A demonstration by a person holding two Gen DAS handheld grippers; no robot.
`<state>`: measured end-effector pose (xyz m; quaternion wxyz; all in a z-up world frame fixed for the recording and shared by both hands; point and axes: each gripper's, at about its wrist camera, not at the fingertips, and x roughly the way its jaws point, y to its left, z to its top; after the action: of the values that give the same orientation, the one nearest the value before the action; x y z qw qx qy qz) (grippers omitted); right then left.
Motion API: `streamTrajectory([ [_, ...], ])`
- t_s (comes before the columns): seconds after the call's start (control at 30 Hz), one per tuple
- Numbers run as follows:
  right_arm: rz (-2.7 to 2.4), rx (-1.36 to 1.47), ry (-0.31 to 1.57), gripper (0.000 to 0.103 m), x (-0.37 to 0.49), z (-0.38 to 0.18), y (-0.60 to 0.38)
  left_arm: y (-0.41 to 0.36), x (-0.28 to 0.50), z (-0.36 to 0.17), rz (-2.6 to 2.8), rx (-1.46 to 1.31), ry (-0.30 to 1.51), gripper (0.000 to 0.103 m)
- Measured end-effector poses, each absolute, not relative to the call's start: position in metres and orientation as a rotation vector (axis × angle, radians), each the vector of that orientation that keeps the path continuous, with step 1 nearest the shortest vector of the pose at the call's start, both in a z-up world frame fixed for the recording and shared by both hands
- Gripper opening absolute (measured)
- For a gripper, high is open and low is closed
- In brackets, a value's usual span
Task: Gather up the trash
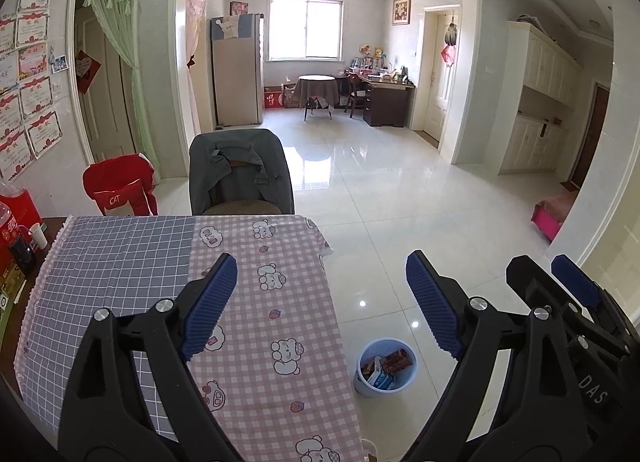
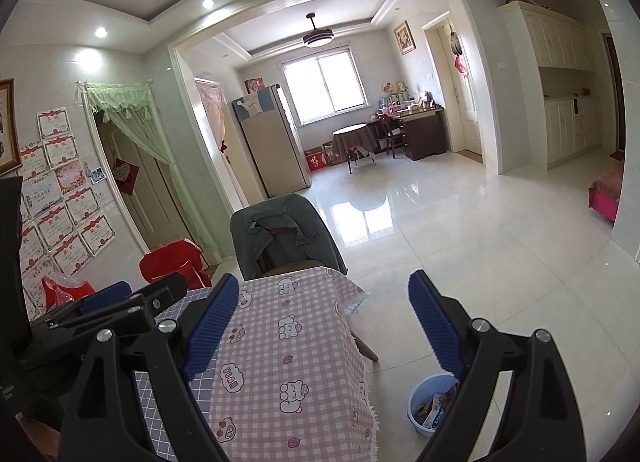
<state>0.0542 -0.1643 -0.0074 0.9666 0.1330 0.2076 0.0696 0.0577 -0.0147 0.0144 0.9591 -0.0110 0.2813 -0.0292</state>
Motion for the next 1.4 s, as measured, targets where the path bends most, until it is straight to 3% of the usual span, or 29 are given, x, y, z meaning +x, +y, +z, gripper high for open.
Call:
streamTrajectory([
  [1.4, 0.16, 0.279, 0.446, 0.085, 0.067, -0.011, -0.166, -0.017, 0.065, 0.019, -0.013, 0.007, 0.563, 0.086],
])
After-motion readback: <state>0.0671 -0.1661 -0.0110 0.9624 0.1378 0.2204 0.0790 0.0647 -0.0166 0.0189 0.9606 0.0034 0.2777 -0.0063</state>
